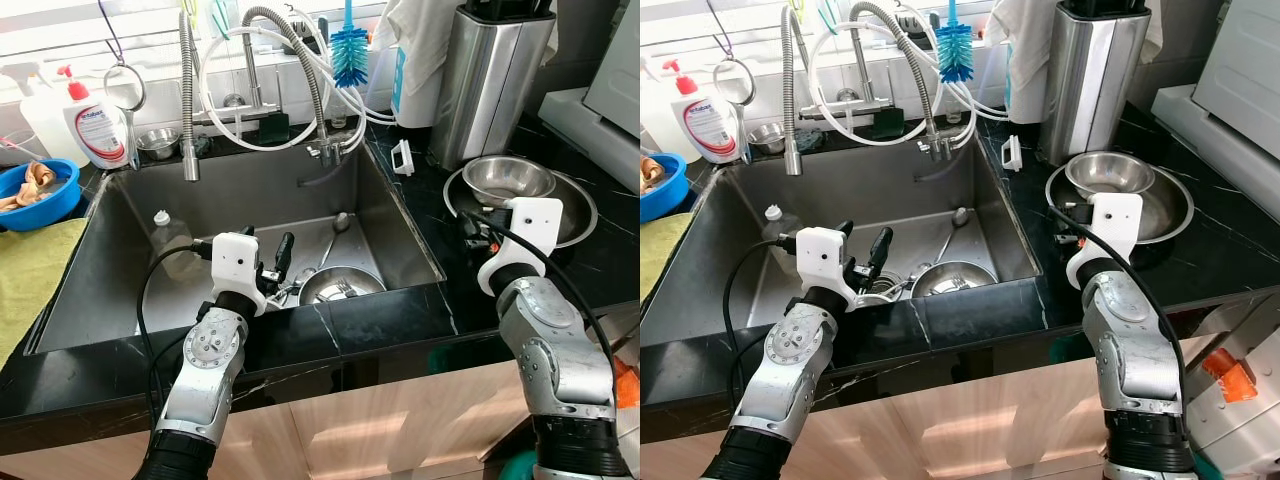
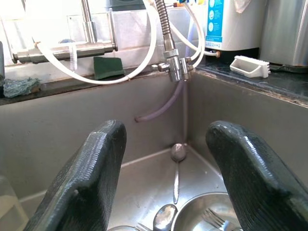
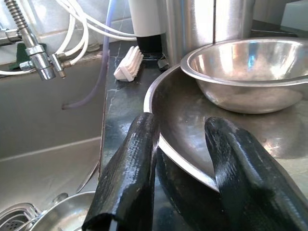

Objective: Kitchen organization

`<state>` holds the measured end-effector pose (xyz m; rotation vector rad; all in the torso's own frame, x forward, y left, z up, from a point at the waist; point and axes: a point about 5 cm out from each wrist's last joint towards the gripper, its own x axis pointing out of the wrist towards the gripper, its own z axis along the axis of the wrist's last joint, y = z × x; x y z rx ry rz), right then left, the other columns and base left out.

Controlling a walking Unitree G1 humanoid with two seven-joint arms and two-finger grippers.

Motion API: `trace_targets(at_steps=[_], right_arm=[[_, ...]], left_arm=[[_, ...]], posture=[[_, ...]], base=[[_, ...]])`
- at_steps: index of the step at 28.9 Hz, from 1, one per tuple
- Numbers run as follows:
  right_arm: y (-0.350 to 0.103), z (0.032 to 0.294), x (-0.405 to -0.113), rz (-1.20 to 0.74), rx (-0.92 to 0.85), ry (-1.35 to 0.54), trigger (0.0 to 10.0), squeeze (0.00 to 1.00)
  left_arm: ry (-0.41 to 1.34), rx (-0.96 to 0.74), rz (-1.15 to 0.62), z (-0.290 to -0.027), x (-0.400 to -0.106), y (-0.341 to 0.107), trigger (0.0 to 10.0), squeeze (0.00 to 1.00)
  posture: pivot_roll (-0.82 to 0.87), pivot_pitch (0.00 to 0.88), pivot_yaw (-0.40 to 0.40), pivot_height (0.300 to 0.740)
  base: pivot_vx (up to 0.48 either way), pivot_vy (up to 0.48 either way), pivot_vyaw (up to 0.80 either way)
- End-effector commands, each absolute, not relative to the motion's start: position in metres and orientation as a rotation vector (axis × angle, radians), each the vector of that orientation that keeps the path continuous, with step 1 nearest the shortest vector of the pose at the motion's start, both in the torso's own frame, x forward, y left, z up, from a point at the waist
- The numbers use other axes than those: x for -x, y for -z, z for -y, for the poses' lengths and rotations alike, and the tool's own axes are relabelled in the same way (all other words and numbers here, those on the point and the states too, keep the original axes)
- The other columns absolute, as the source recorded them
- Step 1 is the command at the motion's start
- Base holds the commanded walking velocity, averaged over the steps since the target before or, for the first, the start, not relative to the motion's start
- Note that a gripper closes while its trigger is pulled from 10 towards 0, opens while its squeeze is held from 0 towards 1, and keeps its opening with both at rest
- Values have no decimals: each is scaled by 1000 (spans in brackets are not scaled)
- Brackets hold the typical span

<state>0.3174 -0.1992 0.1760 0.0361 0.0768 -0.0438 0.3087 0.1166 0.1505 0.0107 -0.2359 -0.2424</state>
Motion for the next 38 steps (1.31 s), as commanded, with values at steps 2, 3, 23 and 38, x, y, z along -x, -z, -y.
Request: trace_targets(at_steps=[2, 3, 23, 38], right_arm=[[-177, 202, -314, -79, -44, 79, 10000, 0], [-177, 203, -314, -78, -42, 88, 10000, 0], [-189, 234, -309, 9, -18, 381, 10000, 0], [-191, 196, -317, 56, -6, 116, 10000, 0]], left_arm=[[233, -38, 215, -120, -312, -149, 10000, 0], [233, -38, 216, -120, -312, -149, 10000, 0], [232, -44, 214, -122, -313, -149, 10000, 0], [229, -45, 211, -121, -312, -149, 10000, 0]], posture=[[-123, 0, 82, 740], [-124, 0, 83, 740], [-119, 0, 86, 740], [-114, 0, 81, 740]], base=[[0, 0, 0], [0, 0, 0], [0, 0, 0], [0, 0, 0]])
